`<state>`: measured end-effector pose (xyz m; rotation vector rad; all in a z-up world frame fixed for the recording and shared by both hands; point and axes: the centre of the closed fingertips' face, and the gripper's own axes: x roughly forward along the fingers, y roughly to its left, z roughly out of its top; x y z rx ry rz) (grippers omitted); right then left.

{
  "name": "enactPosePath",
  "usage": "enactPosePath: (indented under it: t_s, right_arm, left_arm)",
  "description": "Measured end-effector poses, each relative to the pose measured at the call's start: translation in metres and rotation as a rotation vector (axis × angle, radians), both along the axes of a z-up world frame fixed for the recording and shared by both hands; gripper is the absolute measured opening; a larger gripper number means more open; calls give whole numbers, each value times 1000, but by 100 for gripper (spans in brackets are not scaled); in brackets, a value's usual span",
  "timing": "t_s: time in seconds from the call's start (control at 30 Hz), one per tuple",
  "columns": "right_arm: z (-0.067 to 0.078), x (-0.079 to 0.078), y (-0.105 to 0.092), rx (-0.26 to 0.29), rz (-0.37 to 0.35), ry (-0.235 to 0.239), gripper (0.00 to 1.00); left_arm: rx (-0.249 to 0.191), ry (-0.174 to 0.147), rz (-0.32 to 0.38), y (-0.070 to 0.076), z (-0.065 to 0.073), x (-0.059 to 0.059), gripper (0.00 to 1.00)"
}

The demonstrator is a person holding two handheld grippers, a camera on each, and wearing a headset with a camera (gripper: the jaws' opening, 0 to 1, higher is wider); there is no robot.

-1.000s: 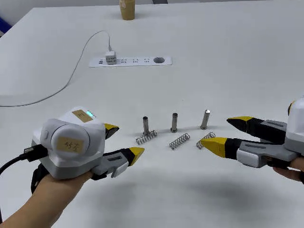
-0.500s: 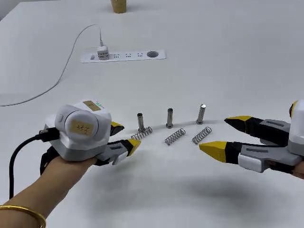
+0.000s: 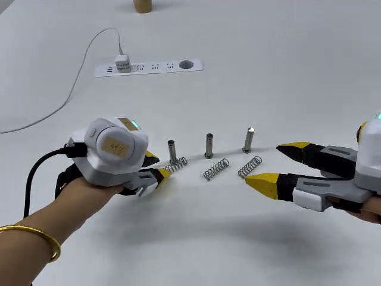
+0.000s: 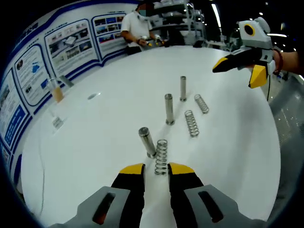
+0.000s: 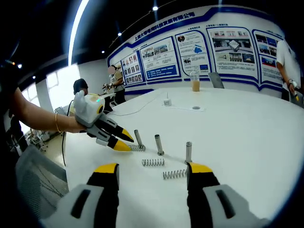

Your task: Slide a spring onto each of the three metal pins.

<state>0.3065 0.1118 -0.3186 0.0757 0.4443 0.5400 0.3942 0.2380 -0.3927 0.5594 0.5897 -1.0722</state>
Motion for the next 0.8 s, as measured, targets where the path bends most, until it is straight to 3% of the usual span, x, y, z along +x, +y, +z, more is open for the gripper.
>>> enactPosePath:
  t_s: [0.17, 0.27, 0.43, 0.8]
  right_arm:
    - [-2, -1, -2, -3, -7, 9, 58]
    - [-2, -2, -1, -12, 2, 14, 58]
    - [-2, -2, -2, -19, 1, 14, 58]
    - [-8, -2, -4, -19, -10, 35, 57]
  left_arm:
    - [20, 14, -20, -3, -3, -2, 18]
    - [-18, 50, 0, -7, -2, -1, 18]
    - [17, 47, -25, -7, -8, -6, 15]
    - [21, 47, -22, -5, -9, -4, 10]
